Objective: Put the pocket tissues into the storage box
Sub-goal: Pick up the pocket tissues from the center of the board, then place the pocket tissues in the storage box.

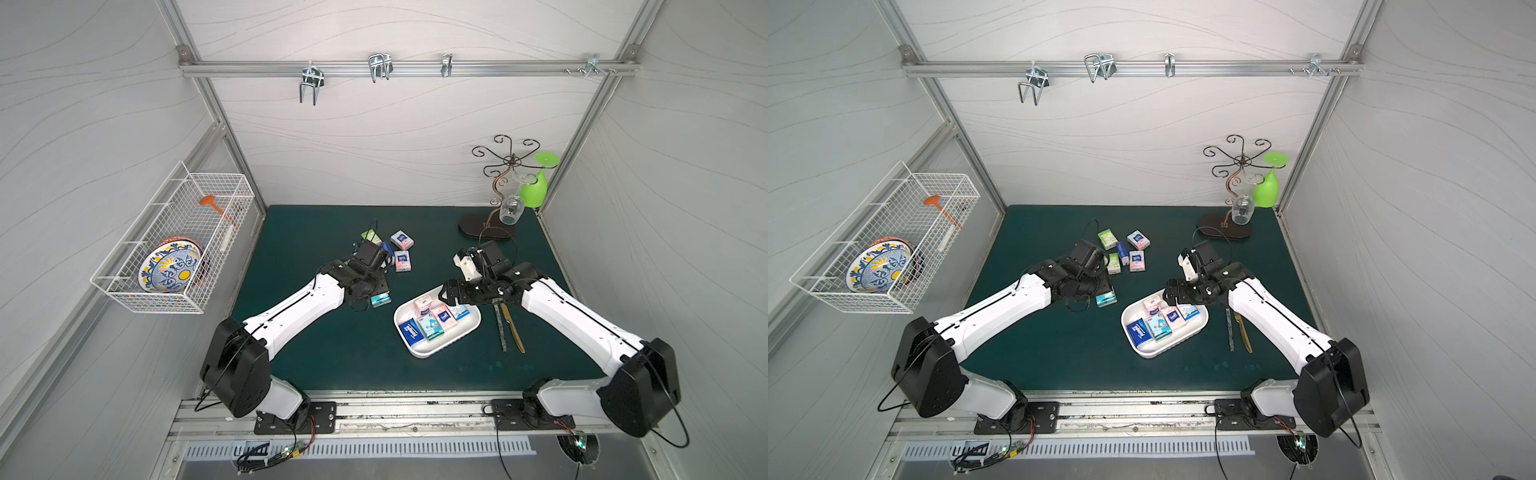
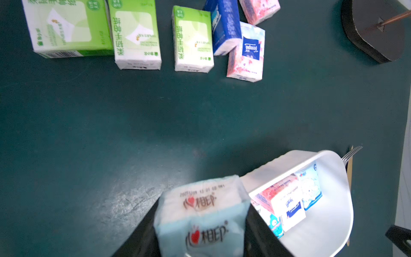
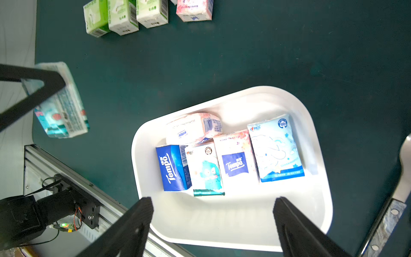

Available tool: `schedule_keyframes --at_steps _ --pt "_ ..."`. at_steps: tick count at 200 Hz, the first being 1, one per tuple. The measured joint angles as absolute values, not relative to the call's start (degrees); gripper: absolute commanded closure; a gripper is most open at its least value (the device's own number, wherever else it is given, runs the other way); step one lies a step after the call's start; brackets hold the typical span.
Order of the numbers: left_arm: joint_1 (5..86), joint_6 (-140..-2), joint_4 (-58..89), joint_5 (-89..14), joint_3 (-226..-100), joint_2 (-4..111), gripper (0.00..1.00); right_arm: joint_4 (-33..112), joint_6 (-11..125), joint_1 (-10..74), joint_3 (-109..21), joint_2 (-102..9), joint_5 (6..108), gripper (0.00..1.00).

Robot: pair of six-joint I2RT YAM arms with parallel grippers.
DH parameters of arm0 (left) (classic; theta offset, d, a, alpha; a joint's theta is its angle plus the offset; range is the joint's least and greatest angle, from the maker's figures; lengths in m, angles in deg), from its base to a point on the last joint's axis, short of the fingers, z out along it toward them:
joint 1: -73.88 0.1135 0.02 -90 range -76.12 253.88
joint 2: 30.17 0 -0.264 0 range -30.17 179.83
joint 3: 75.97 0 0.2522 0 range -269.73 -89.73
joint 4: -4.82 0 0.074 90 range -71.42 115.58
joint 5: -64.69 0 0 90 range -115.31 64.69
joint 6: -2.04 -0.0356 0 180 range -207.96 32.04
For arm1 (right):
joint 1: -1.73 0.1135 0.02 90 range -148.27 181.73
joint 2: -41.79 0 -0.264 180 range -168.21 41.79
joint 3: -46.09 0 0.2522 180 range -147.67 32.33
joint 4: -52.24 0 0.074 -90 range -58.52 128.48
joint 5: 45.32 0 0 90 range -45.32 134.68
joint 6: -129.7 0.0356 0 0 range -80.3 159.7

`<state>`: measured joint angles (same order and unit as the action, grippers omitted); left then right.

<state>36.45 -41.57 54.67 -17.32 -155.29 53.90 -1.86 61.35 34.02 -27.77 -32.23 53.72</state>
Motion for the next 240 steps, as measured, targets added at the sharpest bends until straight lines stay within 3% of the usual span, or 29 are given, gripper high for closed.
schedule_keyframes --at_steps 87,240 --pt "24.4 -36.7 54.0 -6.4 -159.0 64.3 0.46 -2.0 62.8 30.0 -23.9 -26.2 53.8 0.09" --pt "22.4 -30.0 51.4 -4.7 -160.1 68.0 0.41 -1.9 63.8 29.6 -23.9 -27.7 55.9 0.09"
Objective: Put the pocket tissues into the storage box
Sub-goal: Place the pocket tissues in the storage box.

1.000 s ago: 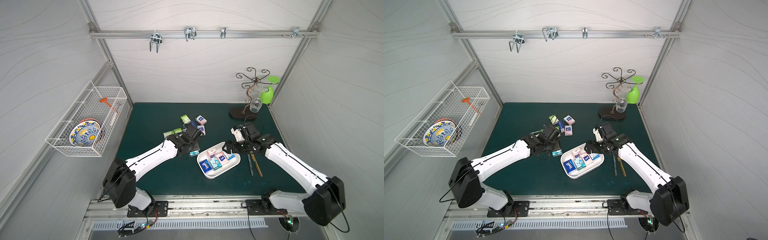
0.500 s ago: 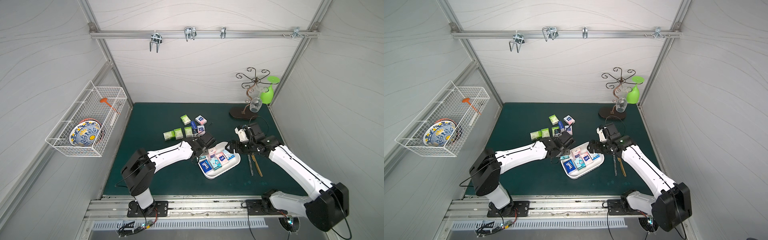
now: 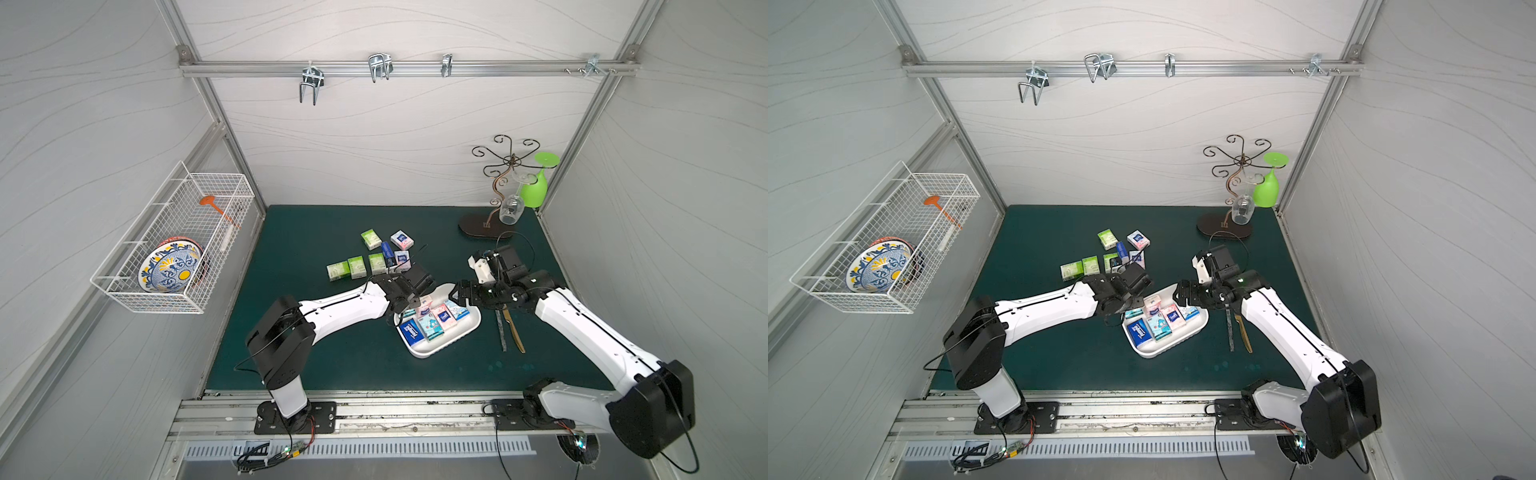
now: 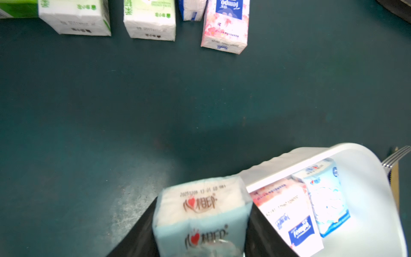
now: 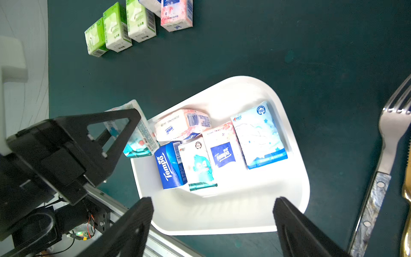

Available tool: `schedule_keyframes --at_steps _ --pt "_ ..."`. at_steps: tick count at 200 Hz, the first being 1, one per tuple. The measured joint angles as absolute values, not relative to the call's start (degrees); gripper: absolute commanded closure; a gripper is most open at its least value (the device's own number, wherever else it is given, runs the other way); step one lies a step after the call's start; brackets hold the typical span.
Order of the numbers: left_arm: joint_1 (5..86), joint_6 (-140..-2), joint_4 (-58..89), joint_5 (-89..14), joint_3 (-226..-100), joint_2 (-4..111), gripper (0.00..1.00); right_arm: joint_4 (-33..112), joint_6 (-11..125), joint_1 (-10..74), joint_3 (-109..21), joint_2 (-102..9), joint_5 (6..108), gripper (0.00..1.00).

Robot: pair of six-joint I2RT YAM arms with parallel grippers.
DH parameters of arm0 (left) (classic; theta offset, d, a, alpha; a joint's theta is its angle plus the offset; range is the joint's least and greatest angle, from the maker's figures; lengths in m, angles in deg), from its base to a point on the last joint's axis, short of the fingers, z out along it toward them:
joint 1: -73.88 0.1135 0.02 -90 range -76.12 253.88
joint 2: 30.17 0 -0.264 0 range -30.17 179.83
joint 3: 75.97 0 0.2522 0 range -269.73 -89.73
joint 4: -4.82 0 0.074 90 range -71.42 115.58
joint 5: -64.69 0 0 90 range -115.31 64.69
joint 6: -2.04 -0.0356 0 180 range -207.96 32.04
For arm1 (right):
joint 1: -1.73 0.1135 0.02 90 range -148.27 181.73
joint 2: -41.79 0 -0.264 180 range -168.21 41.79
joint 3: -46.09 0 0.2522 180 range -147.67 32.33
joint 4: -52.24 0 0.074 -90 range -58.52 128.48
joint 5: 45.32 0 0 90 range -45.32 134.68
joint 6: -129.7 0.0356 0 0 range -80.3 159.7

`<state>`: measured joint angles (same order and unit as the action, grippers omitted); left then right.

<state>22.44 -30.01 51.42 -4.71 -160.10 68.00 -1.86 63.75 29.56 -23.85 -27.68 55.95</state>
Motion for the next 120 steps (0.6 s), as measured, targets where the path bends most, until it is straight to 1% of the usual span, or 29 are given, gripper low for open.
schedule_keyframes --at_steps 20,31,50,75,83,105,120 --pt "22.3 -29.4 51.3 -4.9 -160.1 68.0 0.3 -1.9 63.9 29.6 -23.9 -28.2 56.2 0.1" --pt "22.2 -29.2 51.2 -5.0 -160.1 68.0 0.26 -1.9 63.9 29.6 -23.9 -28.3 56.3 0.09" --pt "22.2 -29.1 51.3 -5.1 -160.2 68.0 0.23 -1.9 63.9 29.6 -23.9 -28.4 56.4 0.1" --pt "22.2 -29.1 51.7 -5.1 -160.2 67.3 0.22 -1.8 63.7 29.6 -23.9 -28.4 57.7 0.15" --pt "22.2 -29.2 51.8 -5.0 -160.2 66.7 0.21 -1.5 63.6 29.6 -23.9 -28.4 58.6 0.18" --pt "22.2 -29.5 52.2 -4.2 -160.2 64.3 0.19 -1.0 62.4 30.7 -23.9 -28.4 60.4 0.3" --pt "22.2 -30.7 52.7 -3.0 -160.2 62.0 0.18 -1.0 61.4 33.3 -23.9 -28.6 61.5 0.36"
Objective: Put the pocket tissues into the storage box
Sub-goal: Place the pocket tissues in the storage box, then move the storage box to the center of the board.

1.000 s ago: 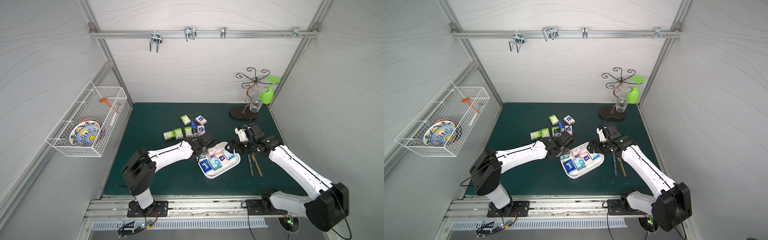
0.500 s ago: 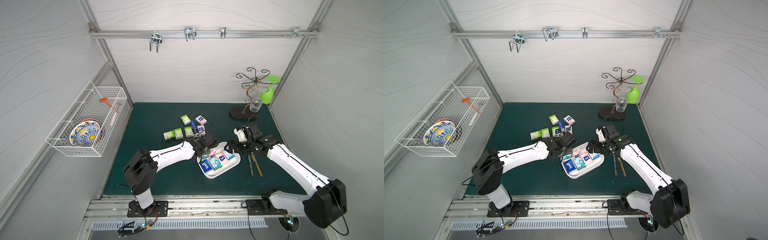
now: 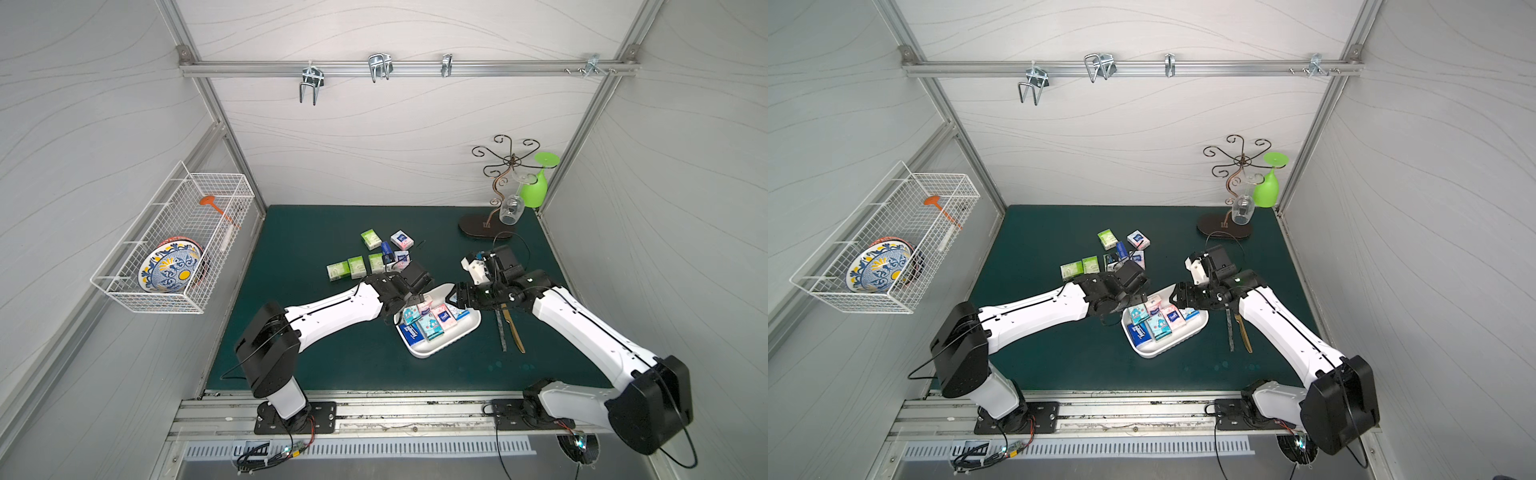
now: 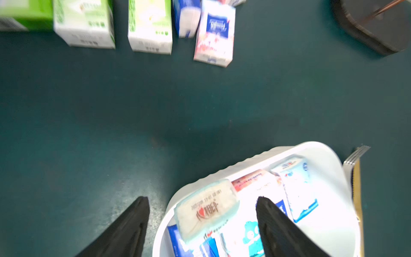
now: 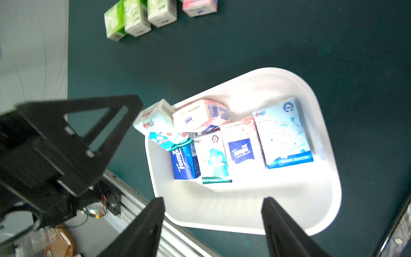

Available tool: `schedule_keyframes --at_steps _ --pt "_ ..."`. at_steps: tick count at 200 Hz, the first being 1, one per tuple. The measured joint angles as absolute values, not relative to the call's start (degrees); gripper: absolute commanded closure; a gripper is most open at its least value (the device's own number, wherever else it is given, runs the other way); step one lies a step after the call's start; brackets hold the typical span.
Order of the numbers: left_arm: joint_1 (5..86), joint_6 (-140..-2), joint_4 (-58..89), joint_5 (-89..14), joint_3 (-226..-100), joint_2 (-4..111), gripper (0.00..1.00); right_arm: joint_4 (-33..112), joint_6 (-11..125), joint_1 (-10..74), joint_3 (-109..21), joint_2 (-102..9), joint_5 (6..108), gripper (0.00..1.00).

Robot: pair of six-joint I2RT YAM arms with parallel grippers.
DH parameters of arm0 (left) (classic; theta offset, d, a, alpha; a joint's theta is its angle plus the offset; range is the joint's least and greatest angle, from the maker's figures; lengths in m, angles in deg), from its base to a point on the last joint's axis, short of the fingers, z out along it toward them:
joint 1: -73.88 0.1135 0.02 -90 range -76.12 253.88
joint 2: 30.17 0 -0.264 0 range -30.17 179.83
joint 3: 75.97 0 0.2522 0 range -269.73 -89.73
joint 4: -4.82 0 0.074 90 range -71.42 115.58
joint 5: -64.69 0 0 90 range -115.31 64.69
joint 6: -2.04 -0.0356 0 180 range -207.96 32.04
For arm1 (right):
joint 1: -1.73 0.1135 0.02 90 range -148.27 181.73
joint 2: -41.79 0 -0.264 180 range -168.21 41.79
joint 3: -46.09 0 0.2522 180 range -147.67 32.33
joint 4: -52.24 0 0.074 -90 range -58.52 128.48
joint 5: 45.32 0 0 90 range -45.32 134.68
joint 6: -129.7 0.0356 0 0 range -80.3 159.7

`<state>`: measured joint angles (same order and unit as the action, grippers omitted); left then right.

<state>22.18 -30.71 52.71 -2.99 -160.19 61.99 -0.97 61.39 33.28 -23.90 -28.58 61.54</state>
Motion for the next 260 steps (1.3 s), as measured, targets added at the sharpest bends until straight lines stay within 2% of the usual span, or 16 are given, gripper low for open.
schedule_keyframes --at_steps 19,39,85,143,189,260 --pt "22.9 -33.0 52.7 -2.0 -160.1 58.8 0.17 -1.0 60.1 38.2 -24.4 -29.9 62.8 0.46" --pt "25.2 -35.1 52.1 -4.3 -159.1 55.2 0.17 -0.9 59.1 43.6 -25.2 -32.3 64.1 0.5" --pt "40.4 -38.5 51.4 -13.6 -151.5 50.3 0.17 0.5 58.3 51.2 -28.1 -39.8 64.3 0.52" --pt "52.5 -42.3 52.6 -19.4 -146.5 45.2 0.17 3.1 57.6 52.8 -35.6 -51.6 63.9 0.51" --pt "55.4 -43.6 52.6 -20.8 -145.7 43.1 0.17 3.6 57.2 52.8 -40.0 -58.9 60.8 0.47" --pt "55.9 -44.0 52.6 -21.4 -143.8 42.9 0.17 3.4 57.1 52.8 -43.1 -63.4 59.1 0.45"
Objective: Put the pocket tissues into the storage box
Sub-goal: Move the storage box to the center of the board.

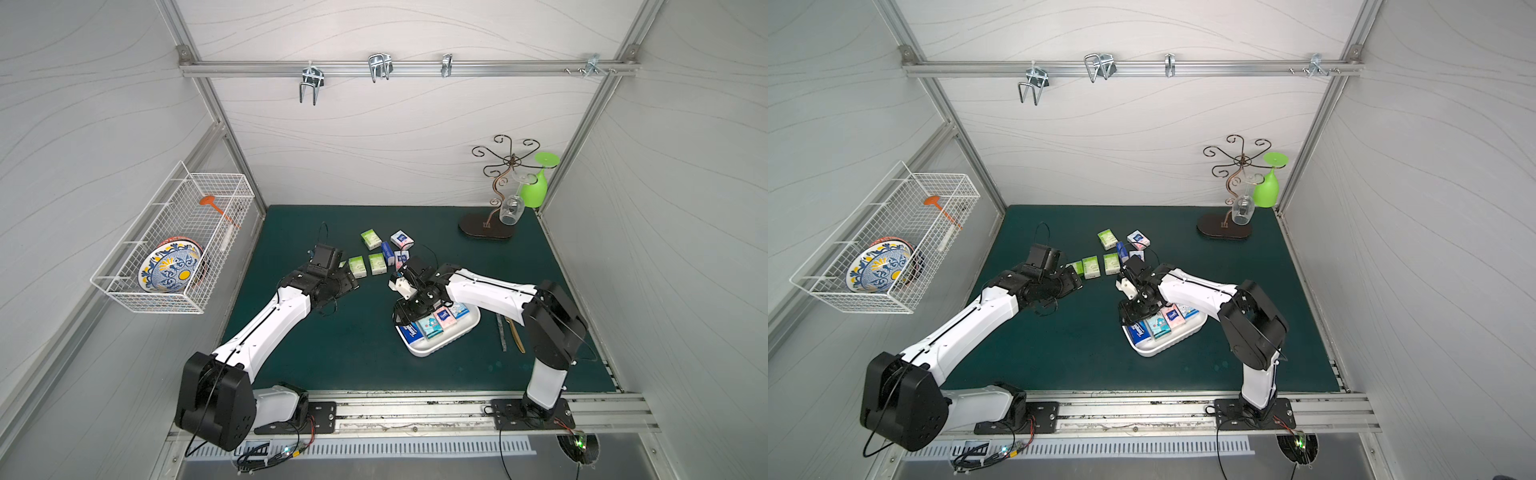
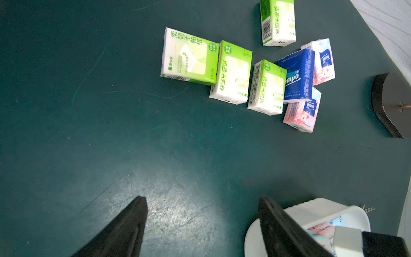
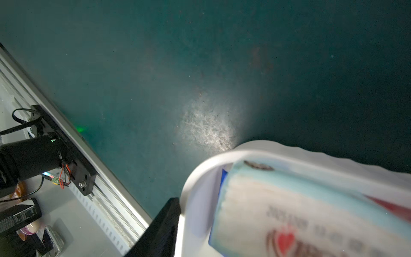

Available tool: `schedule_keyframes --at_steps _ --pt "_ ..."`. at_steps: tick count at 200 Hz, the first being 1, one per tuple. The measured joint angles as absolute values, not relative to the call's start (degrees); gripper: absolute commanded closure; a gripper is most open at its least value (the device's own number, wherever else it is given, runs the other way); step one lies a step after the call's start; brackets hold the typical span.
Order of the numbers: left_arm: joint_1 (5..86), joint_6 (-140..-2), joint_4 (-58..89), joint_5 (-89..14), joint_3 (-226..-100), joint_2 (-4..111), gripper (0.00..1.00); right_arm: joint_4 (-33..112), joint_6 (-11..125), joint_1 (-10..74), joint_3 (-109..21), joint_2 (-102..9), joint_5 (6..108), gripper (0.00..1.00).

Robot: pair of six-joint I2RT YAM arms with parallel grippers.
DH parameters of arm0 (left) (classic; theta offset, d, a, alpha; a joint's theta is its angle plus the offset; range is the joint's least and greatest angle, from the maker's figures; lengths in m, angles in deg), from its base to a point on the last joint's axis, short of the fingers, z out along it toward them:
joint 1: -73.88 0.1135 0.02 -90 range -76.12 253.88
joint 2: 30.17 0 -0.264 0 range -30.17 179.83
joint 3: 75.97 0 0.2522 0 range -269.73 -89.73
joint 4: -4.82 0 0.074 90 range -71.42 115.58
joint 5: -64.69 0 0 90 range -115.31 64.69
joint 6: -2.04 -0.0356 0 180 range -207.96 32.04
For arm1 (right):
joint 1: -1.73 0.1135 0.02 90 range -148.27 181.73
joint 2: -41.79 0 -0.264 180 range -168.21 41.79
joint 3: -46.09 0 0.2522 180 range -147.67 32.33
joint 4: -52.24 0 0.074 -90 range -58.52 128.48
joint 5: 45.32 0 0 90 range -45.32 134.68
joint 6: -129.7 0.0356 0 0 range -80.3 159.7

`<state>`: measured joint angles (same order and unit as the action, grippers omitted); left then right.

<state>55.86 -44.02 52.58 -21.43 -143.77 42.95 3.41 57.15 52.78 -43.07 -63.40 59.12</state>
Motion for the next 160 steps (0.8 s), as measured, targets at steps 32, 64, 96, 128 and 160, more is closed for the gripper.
schedule_keyframes --at_steps 32,64,96,128,160 --pt "56.2 -44.3 52.6 -21.4 -143.7 42.4 0.17 3.5 56.5 52.8 -45.6 -65.5 58.6 0.44" --pt "56.3 -44.3 52.6 -21.4 -143.7 42.3 0.17 3.5 55.9 52.8 -46.8 -66.6 57.9 0.41" --pt "56.3 -44.3 52.5 -21.5 -143.4 42.0 0.17 4.0 55.7 53.1 -44.5 -65.5 57.8 0.32" --pt "56.3 -44.4 52.5 -22.2 -142.8 41.6 0.17 2.3 56.1 53.5 -40.2 -59.3 57.6 0.25" --pt "56.3 -44.5 52.1 -22.9 -142.8 41.6 0.17 0.5 56.3 53.5 -40.6 -50.8 56.9 0.22"
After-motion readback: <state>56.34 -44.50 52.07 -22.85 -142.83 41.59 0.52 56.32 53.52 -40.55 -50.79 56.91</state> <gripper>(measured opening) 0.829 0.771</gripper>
